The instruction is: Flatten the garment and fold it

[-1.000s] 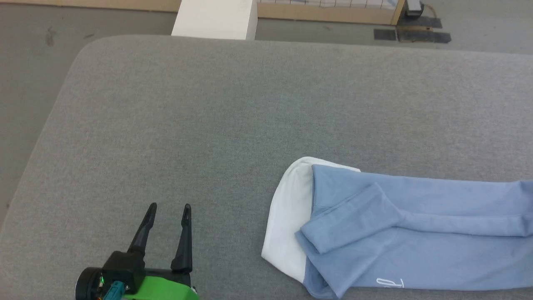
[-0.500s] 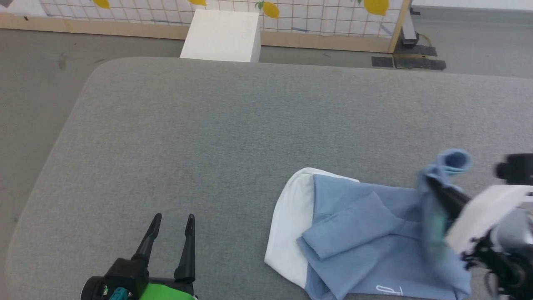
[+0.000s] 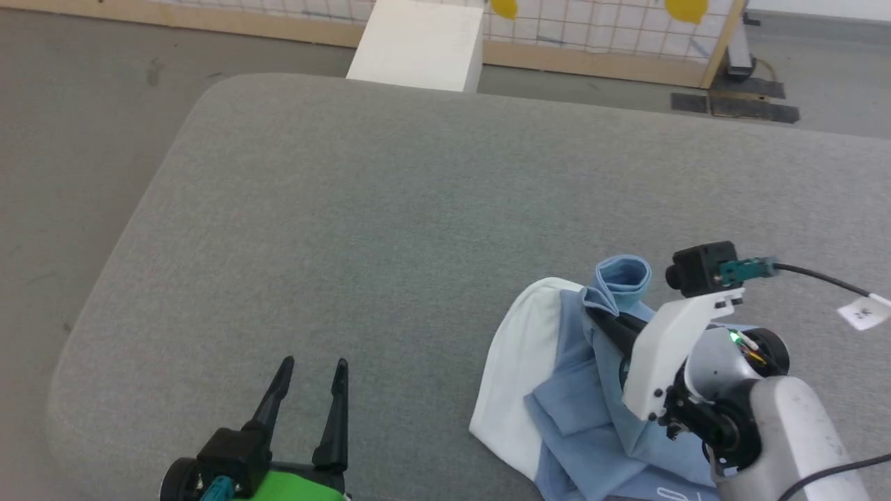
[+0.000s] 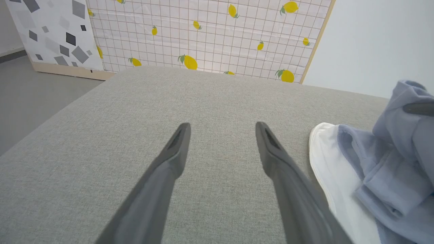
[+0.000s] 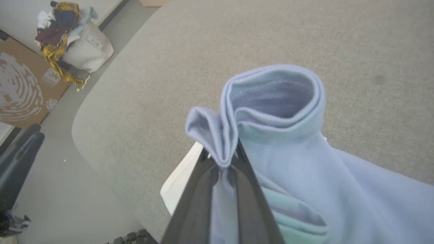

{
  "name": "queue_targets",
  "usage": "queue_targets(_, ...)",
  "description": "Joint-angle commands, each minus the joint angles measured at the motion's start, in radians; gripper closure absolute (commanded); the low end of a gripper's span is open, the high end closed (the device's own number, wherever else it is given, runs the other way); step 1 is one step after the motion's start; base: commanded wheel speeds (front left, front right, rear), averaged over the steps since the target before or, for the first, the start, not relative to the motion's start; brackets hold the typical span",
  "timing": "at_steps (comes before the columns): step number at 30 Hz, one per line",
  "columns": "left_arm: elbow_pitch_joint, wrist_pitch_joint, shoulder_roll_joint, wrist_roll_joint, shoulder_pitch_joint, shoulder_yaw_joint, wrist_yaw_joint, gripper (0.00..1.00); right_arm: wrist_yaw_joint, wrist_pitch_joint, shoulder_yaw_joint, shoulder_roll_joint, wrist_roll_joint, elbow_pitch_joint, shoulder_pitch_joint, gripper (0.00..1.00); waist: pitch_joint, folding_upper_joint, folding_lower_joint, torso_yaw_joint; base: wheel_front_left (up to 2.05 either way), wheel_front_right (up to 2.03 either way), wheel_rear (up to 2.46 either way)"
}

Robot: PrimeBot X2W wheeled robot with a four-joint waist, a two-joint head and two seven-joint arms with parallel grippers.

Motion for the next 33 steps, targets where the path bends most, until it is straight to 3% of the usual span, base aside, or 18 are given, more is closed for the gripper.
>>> queue_targets(1, 0.006, -0.004, -0.009, -0.007, -0.022, -0.002, -0.008, 0.00, -0.001, -0.024, 0.009, 0.002, -0.015, 0.035, -0.024, 1.00, 0.017, 0.0000, 0.0000, 0.022, 0.00, 0.00, 0.00)
queue_targets(6, 0.020, -0.004, -0.020, -0.005, -0.044, -0.007, -0.016, 0.00, -0.001, -0.088, 0.042, 0.004, -0.047, 0.221, -0.068, 1.00, 0.033, 0.0000, 0.0000, 0.044, 0.00, 0.00, 0.00)
queue_targets(8, 0.030, -0.004, -0.026, -0.004, -0.055, -0.007, -0.018, 0.00, -0.001, -0.129, 0.058, 0.005, -0.069, 0.353, -0.105, 0.97, 0.040, 0.0000, 0.0000, 0.050, 0.00, 0.00, 0.00)
queue_targets(9, 0.032, -0.004, -0.027, -0.005, -0.056, -0.007, -0.019, 0.00, -0.001, -0.134, 0.062, 0.005, -0.074, 0.377, -0.114, 0.61, 0.040, 0.0000, 0.0000, 0.050, 0.00, 0.00, 0.00)
queue_targets(10, 0.034, -0.004, -0.027, -0.004, -0.057, -0.006, -0.019, 0.00, -0.001, -0.144, 0.070, 0.005, -0.076, 0.400, -0.126, 0.02, 0.040, 0.0000, 0.0000, 0.048, 0.00, 0.00, 0.00)
queue_targets(15, 0.039, -0.004, -0.028, -0.005, -0.057, 0.005, -0.022, 0.00, -0.001, -0.173, 0.102, 0.005, -0.025, 0.411, -0.171, 0.00, 0.037, 0.0000, 0.0000, 0.029, 0.00, 0.00, 0.00)
queue_targets(20, 0.035, -0.004, -0.026, -0.003, -0.047, 0.019, -0.021, 0.00, -0.001, -0.167, 0.078, -0.018, 0.029, 0.266, -0.149, 0.00, 0.030, 0.0000, 0.0000, -0.006, 0.00, 0.00, 0.00)
queue_targets(26, 0.017, -0.004, -0.025, 0.006, -0.038, 0.028, -0.020, 0.00, -0.001, -0.200, -0.088, -0.098, -0.001, 0.039, -0.025, 0.00, 0.037, 0.0000, 0.0000, -0.048, 0.00, 0.00, 0.00)
queue_targets(33, 0.002, -0.004, -0.022, 0.017, -0.039, 0.031, -0.020, 0.00, -0.001, -0.184, -0.277, -0.098, -0.062, -0.093, 0.149, 0.00, 0.064, 0.0000, 0.0000, -0.085, 0.00, 0.00, 0.00)
